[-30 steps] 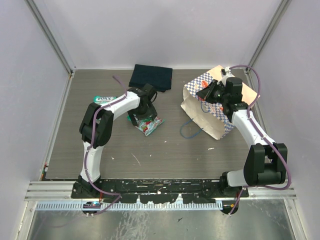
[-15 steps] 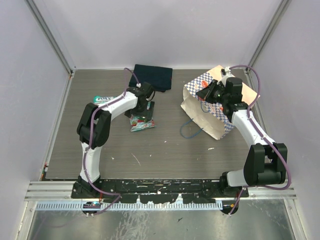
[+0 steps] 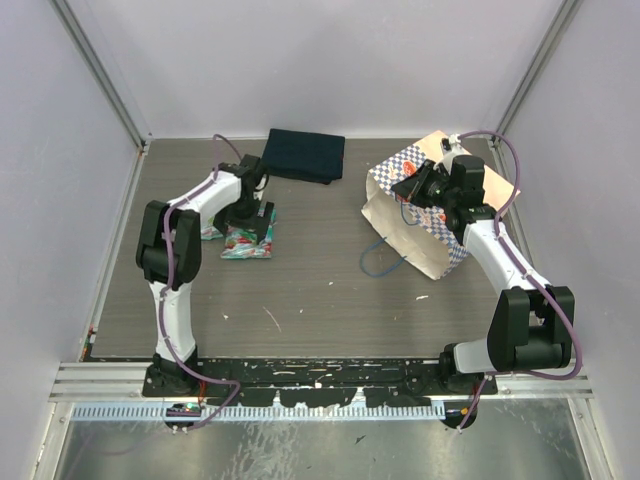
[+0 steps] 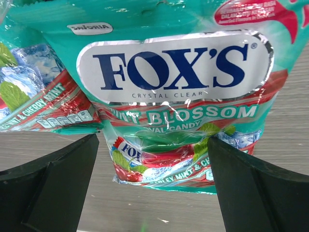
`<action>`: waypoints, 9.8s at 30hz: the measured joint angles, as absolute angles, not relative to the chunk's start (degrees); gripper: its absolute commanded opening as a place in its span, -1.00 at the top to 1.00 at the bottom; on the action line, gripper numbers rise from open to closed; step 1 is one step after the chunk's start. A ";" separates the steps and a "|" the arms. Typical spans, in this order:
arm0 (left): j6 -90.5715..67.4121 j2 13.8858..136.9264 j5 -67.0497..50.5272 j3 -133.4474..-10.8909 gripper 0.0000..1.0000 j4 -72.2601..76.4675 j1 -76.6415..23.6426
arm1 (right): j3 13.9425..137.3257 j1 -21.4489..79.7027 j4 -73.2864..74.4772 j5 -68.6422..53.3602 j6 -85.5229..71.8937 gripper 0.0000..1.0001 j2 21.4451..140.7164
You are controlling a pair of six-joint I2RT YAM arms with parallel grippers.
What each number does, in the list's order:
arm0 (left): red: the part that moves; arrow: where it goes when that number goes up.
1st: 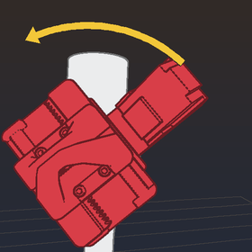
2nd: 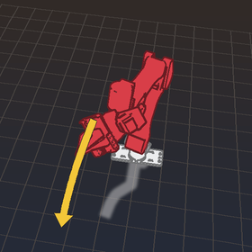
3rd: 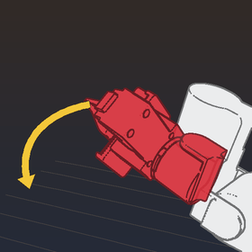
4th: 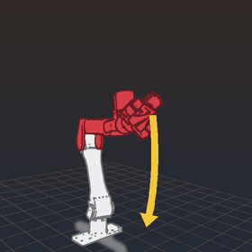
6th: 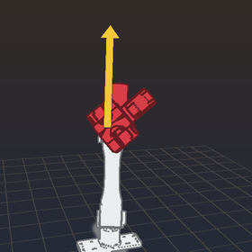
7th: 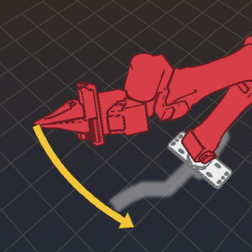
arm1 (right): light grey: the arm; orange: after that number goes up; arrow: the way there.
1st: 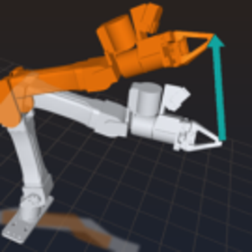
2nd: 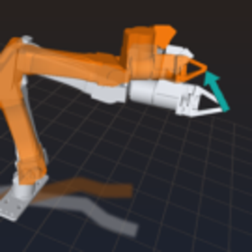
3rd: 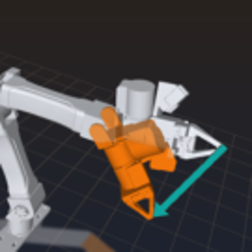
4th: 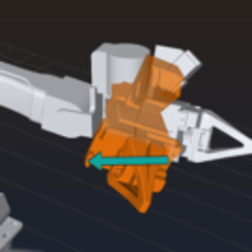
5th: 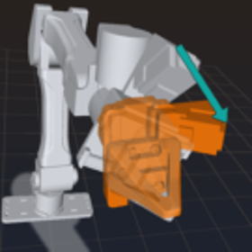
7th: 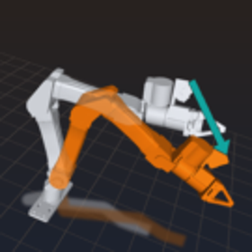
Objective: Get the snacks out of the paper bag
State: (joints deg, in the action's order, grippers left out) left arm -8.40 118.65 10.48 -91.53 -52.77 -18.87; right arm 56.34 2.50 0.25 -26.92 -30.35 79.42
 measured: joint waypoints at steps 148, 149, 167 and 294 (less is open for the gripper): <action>-5.15 111.44 2.04 -80.75 -0.96 -33.28 5.10 | 56.34 2.50 -3.46 -31.18 -31.97 0.76 83.64; -5.06 110.80 2.44 -80.75 -0.96 -34.13 4.80 | 56.34 2.50 -3.46 -31.20 -32.03 0.85 83.64; -12.38 75.70 5.50 -63.37 -0.96 -19.73 -27.81 | 64.14 20.43 5.72 -14.50 -29.63 0.99 79.75; -8.27 122.67 8.32 -55.48 1.00 66.85 -52.12 | 65.36 9.32 11.73 -25.56 -23.66 0.99 78.61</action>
